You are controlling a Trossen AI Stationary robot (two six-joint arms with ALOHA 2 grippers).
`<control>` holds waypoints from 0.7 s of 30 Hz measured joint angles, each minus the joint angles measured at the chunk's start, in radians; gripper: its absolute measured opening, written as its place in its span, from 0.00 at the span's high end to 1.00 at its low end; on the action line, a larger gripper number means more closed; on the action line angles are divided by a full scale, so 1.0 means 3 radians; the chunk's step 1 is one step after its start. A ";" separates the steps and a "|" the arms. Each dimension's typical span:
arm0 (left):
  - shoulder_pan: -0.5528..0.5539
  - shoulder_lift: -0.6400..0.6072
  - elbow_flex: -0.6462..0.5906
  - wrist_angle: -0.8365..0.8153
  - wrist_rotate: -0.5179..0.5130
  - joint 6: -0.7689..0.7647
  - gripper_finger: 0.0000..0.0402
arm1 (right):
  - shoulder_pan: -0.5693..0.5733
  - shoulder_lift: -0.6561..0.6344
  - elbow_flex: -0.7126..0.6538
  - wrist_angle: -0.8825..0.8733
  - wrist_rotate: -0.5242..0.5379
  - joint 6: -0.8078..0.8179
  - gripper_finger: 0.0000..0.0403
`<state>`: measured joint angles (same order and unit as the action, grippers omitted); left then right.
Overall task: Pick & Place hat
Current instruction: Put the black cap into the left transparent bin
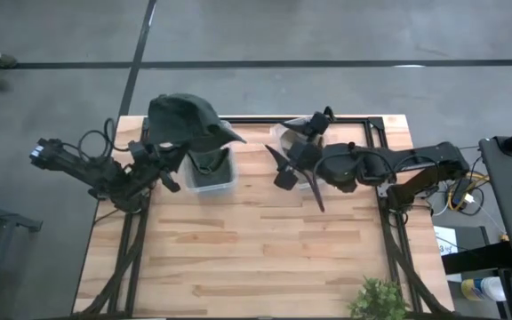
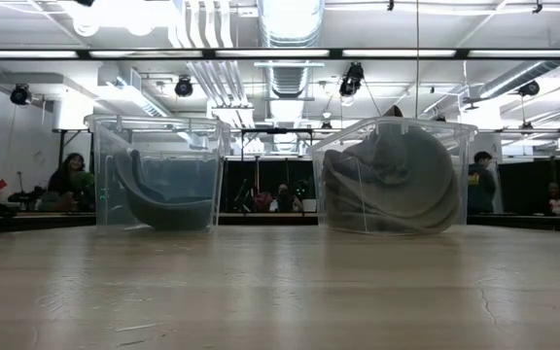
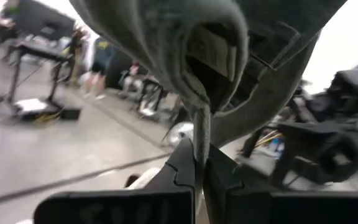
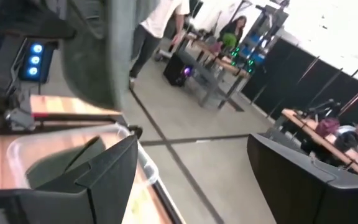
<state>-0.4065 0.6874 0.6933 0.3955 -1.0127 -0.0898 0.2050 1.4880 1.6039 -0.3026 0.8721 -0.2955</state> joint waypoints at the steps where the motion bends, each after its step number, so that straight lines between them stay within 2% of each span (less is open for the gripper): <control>1: 0.0000 -0.0048 0.0000 -0.0135 -0.0076 -0.0089 0.99 | 0.0001 -0.0016 0.0000 -0.0085 0.0000 0.0062 0.26; 5: 0.0000 -0.0243 0.0000 -0.0760 -0.0304 -0.0587 0.99 | 0.0001 -0.0057 0.0000 -0.0423 -0.0006 0.0385 0.26; 14: 0.0003 -0.0520 0.0059 -0.2160 -0.0423 -0.2070 0.99 | 0.0003 -0.0054 0.0000 -0.1113 -0.0031 0.0931 0.27; 18: 0.0006 -0.0501 0.0158 -0.3011 -0.0345 -0.2899 0.99 | 0.0006 -0.0052 -0.0001 -0.1312 -0.0045 0.1080 0.26; 21: 0.0041 -0.0446 0.0211 -0.3603 -0.0054 -0.3606 0.99 | 0.0007 -0.0051 -0.0001 -0.1398 -0.0057 0.1167 0.26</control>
<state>-0.3942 0.5536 0.7567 -0.6855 -1.0289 -1.1717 0.2071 1.4726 1.6035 -0.7220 0.8550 0.0546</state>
